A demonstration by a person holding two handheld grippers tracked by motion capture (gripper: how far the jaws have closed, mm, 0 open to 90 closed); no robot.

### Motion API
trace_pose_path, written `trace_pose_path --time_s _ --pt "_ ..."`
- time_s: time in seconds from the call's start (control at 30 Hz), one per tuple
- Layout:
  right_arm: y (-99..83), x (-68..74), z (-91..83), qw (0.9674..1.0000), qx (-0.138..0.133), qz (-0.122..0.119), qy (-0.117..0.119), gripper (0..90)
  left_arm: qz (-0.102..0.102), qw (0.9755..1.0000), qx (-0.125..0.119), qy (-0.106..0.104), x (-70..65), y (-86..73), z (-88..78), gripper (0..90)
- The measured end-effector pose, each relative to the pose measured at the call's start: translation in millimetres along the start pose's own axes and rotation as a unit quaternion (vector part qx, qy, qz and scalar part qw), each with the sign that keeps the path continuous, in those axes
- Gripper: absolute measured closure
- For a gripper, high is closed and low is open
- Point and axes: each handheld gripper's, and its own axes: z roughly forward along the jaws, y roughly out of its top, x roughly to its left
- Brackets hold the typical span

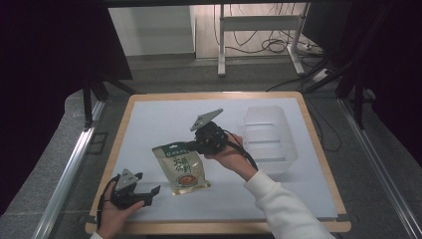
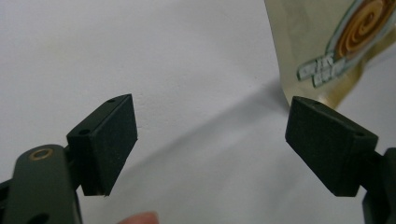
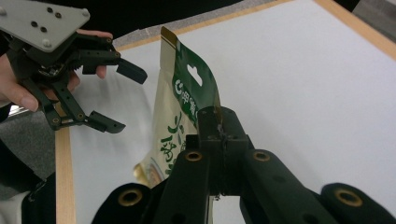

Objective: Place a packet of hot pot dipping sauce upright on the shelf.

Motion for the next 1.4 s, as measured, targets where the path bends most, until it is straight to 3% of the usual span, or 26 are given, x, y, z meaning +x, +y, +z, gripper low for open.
trace_pose_path --time_s 0.47,1.4 --pt "13.2 -2.3 -21.9 0.9996 -0.016 -0.016 -0.018 90.0 0.001 1.0000 0.002 0.001 0.4 0.0 0.2 16.9" --pt "15.8 -33.5 -62.1 0.9965 -0.035 0.007 -0.076 90.0 0.001 1.0000 0.005 0.000 1.0 -0.4 1.3 16.8"
